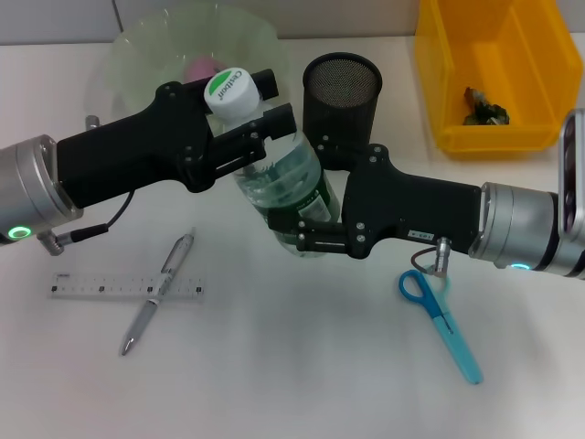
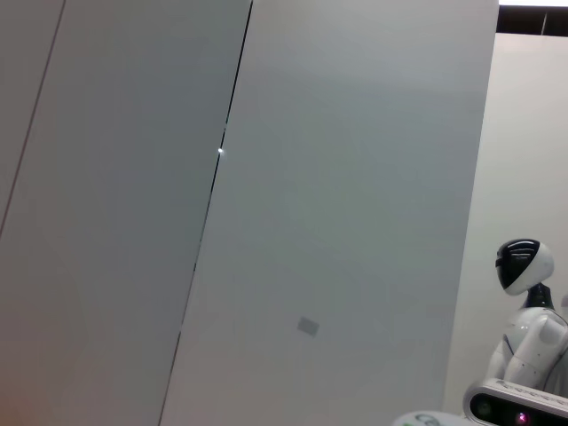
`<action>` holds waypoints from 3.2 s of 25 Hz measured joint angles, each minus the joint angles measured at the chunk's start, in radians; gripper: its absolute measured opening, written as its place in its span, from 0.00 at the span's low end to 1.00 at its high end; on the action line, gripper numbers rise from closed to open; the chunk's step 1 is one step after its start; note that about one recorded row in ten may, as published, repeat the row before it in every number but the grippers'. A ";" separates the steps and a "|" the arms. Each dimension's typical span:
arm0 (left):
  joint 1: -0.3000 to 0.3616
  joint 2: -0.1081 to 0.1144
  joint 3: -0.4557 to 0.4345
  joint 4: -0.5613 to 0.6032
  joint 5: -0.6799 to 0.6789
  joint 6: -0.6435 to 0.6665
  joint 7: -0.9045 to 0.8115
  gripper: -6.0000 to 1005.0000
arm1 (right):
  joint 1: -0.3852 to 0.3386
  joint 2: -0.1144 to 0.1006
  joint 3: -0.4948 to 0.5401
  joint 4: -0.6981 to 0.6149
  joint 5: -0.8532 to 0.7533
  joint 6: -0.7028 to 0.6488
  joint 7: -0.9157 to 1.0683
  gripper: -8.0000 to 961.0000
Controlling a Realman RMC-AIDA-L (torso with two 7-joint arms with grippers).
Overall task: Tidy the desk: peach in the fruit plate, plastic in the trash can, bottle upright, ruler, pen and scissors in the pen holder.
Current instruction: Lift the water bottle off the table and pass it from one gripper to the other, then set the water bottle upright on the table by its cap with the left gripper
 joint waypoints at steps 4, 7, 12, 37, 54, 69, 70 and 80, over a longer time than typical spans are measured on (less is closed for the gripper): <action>-0.003 0.000 0.001 0.000 0.000 0.000 0.000 0.51 | 0.000 0.000 0.000 0.001 0.000 0.003 0.000 0.85; -0.004 0.000 0.003 0.000 -0.002 0.002 0.000 0.46 | 0.001 0.000 0.000 0.004 0.001 0.003 0.000 0.86; -0.006 0.000 0.004 0.000 -0.001 0.007 0.000 0.45 | 0.001 0.000 0.000 0.008 0.002 0.003 -0.002 0.86; -0.007 -0.002 0.006 0.000 -0.004 0.022 -0.001 0.45 | 0.030 0.000 -0.010 0.014 0.002 0.069 0.151 0.88; -0.009 0.000 -0.009 0.002 -0.004 0.016 -0.055 0.45 | 0.024 0.000 -0.013 0.010 0.004 0.046 0.107 0.89; -0.017 0.006 -0.081 0.060 -0.013 0.003 -0.074 0.44 | 0.001 0.000 -0.014 0.012 0.001 0.056 0.086 0.88; -0.016 0.006 -0.085 0.064 -0.012 -0.002 -0.076 0.44 | -0.005 0.000 -0.014 0.012 0.003 0.056 0.081 0.88; 0.029 0.009 -0.094 0.116 0.028 -0.221 -0.065 0.44 | -0.028 0.000 -0.014 0.021 0.005 0.046 0.081 0.89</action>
